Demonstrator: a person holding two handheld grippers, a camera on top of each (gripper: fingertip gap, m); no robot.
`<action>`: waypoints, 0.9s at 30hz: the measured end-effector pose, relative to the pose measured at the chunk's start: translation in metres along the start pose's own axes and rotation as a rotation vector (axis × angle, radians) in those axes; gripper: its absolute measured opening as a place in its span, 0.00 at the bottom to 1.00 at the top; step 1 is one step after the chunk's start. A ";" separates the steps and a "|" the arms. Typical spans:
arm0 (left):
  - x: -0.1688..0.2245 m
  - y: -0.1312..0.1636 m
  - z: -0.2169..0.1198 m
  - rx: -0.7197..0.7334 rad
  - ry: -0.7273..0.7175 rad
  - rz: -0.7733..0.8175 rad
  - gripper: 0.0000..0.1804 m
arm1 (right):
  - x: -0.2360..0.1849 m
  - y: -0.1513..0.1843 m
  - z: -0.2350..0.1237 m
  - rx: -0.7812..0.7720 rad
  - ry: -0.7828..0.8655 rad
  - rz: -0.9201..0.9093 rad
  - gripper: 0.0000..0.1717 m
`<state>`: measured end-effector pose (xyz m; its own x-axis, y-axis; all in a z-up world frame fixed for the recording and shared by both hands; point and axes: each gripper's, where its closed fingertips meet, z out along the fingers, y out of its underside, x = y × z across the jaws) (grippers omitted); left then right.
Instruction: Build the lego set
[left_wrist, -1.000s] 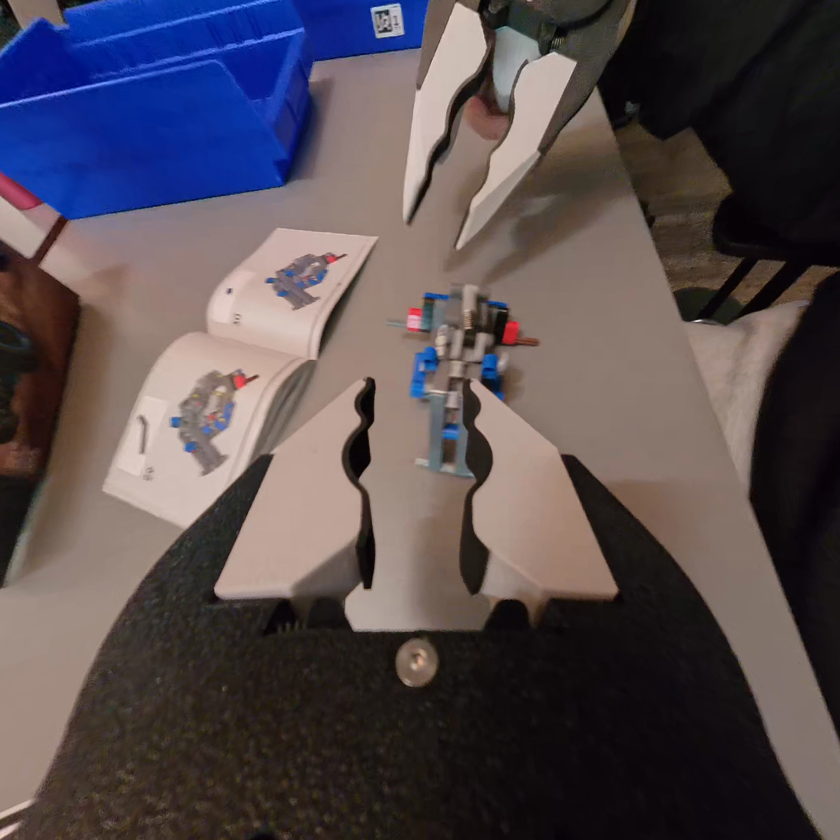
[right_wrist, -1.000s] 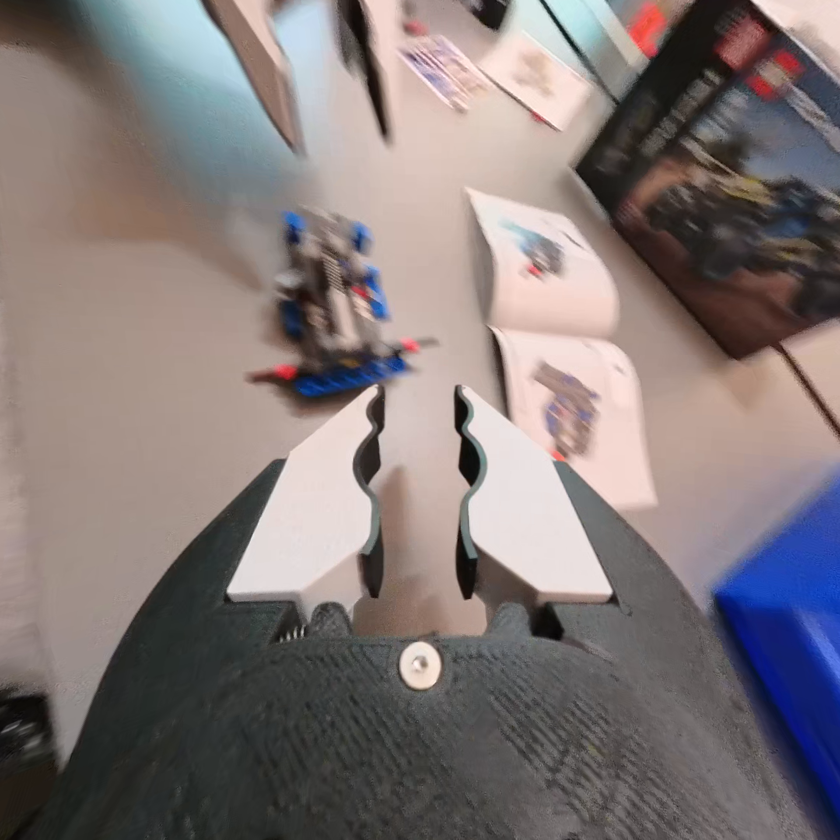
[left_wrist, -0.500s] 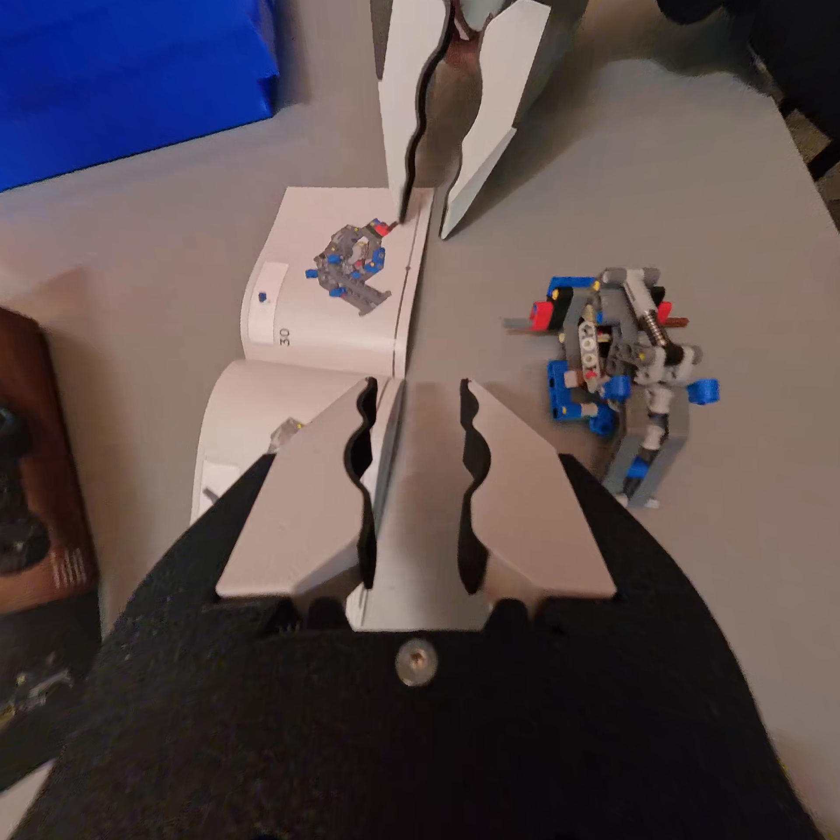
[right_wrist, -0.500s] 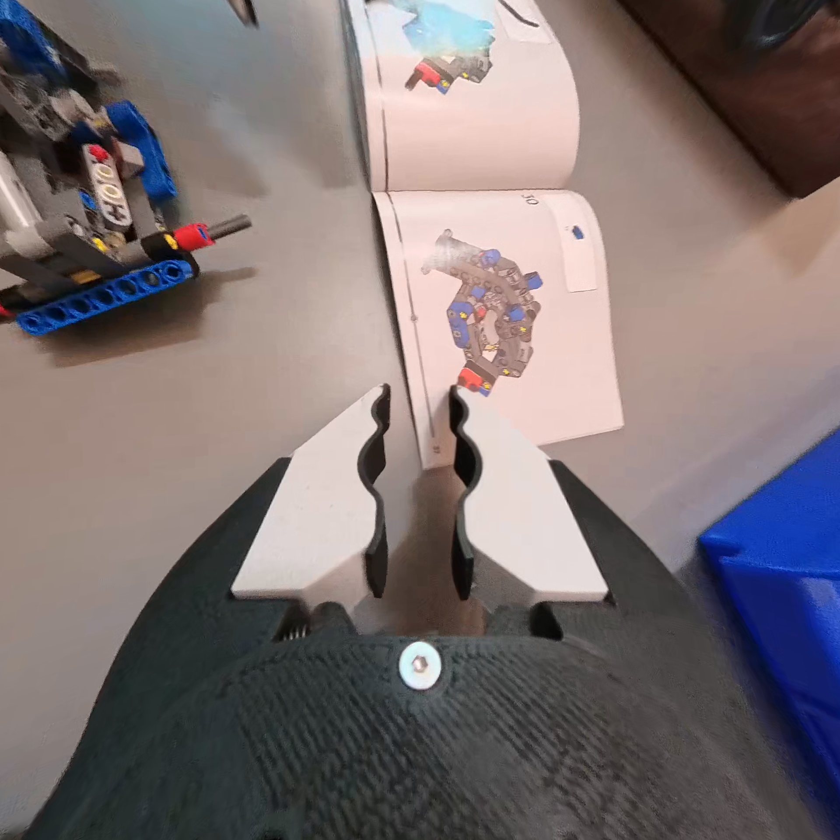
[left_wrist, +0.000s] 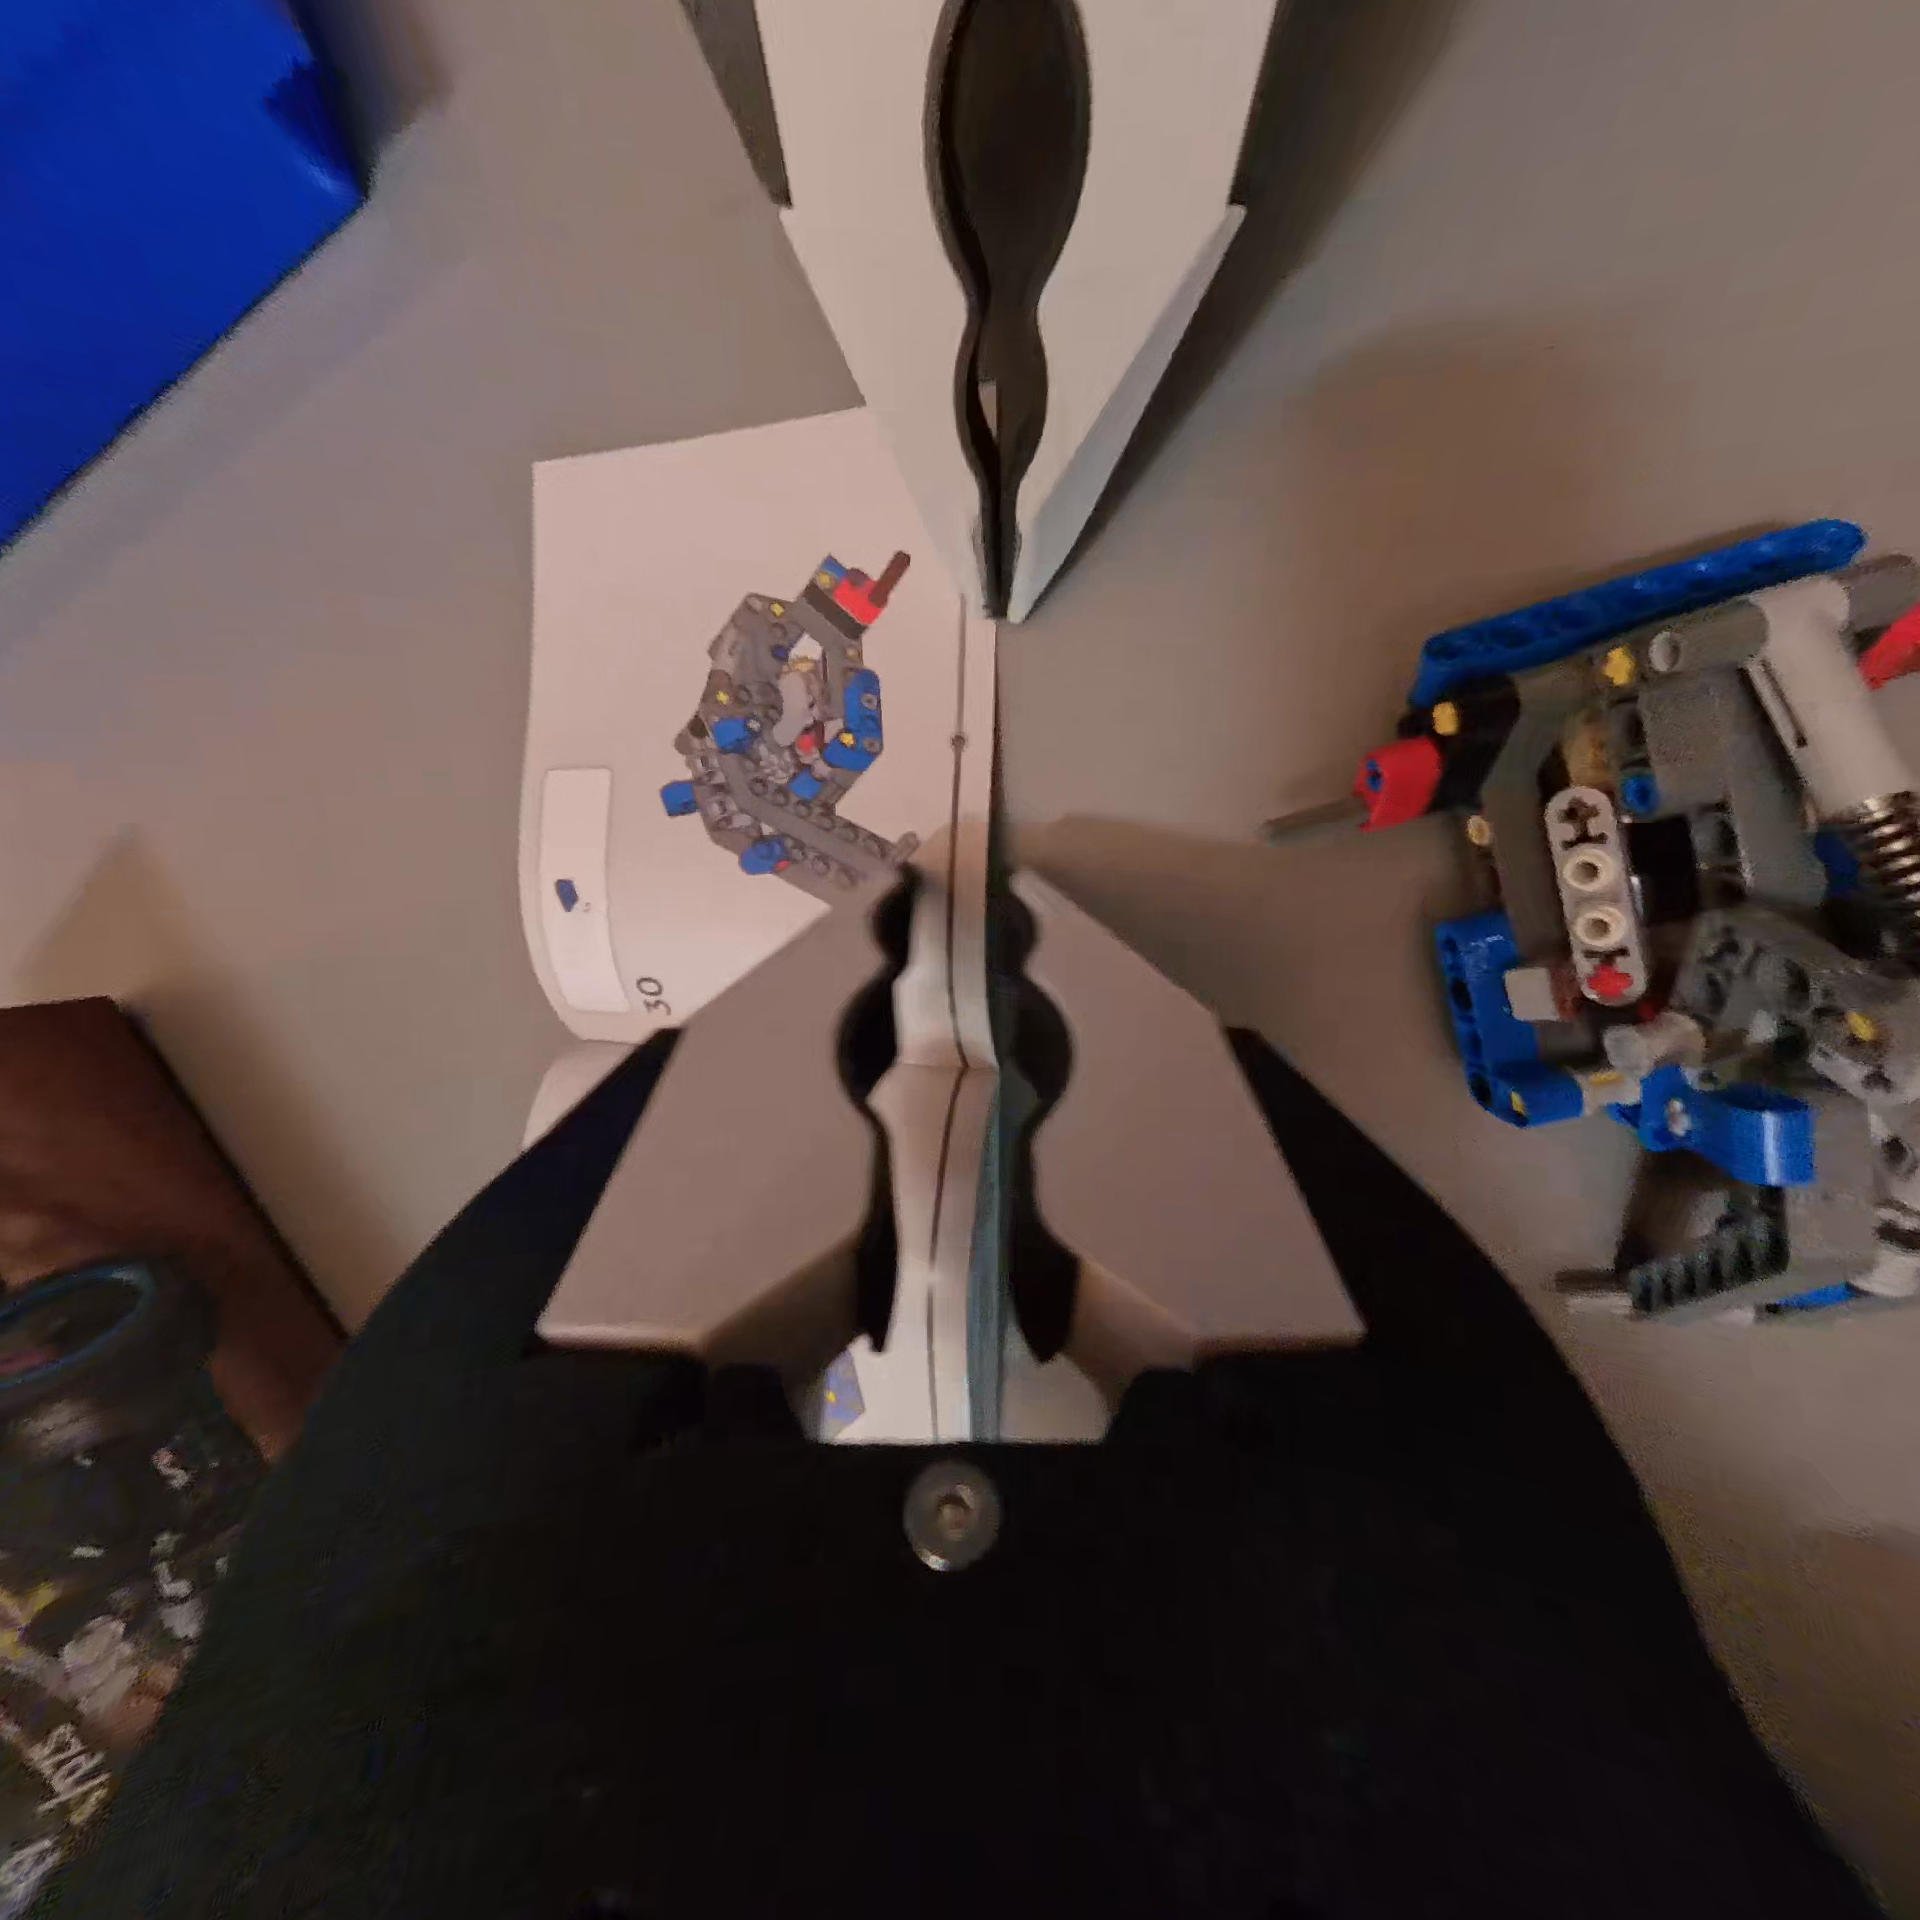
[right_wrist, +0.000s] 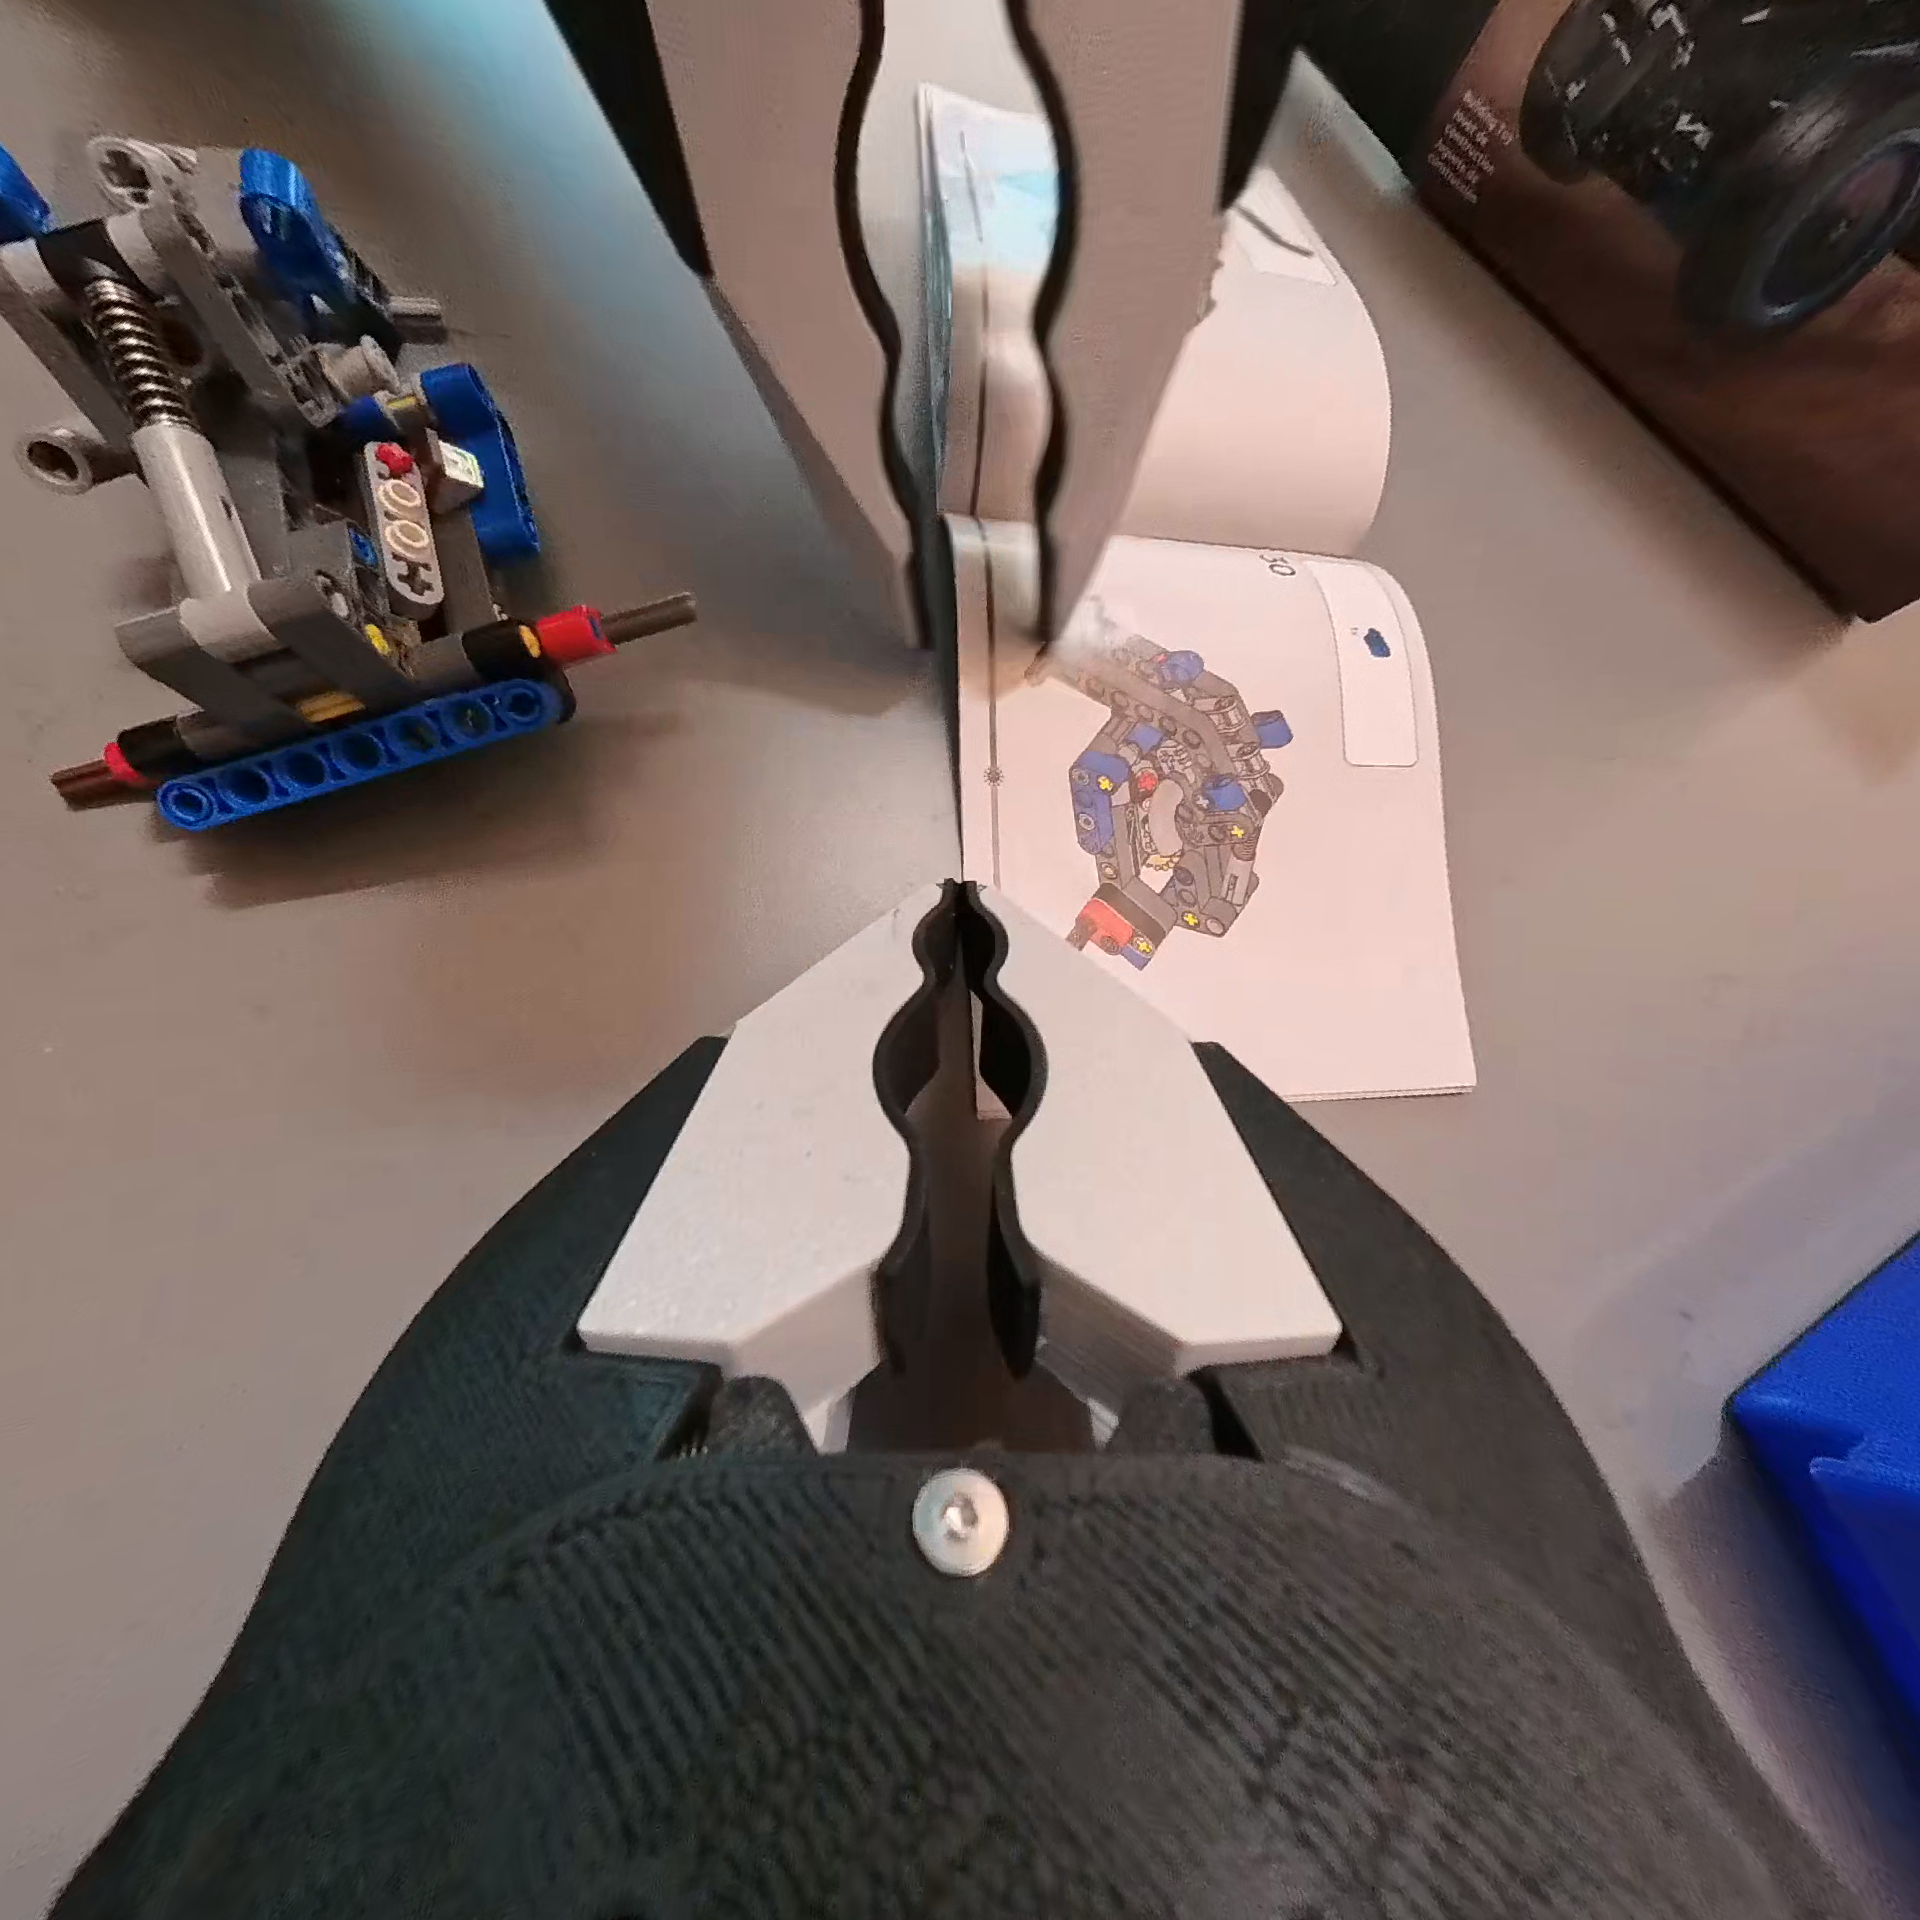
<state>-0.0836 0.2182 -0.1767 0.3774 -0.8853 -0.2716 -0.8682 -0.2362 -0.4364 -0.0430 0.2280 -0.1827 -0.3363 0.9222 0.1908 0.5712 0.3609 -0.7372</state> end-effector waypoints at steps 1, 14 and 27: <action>-0.001 -0.002 0.000 0.013 -0.025 0.015 0.00 | -0.001 0.000 0.000 0.001 -0.002 -0.003 0.00; -0.004 -0.003 -0.016 0.097 -0.154 -0.005 0.00 | 0.019 -0.008 -0.016 0.016 0.157 -0.140 0.20; -0.002 0.006 -0.014 0.090 -0.126 -0.013 0.00 | 0.013 0.004 -0.003 -0.074 0.128 -0.211 0.00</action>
<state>-0.0944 0.2131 -0.1665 0.4309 -0.8238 -0.3683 -0.8327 -0.2056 -0.5142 -0.0426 0.2417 -0.1811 -0.3592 0.8338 0.4191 0.5535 0.5519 -0.6237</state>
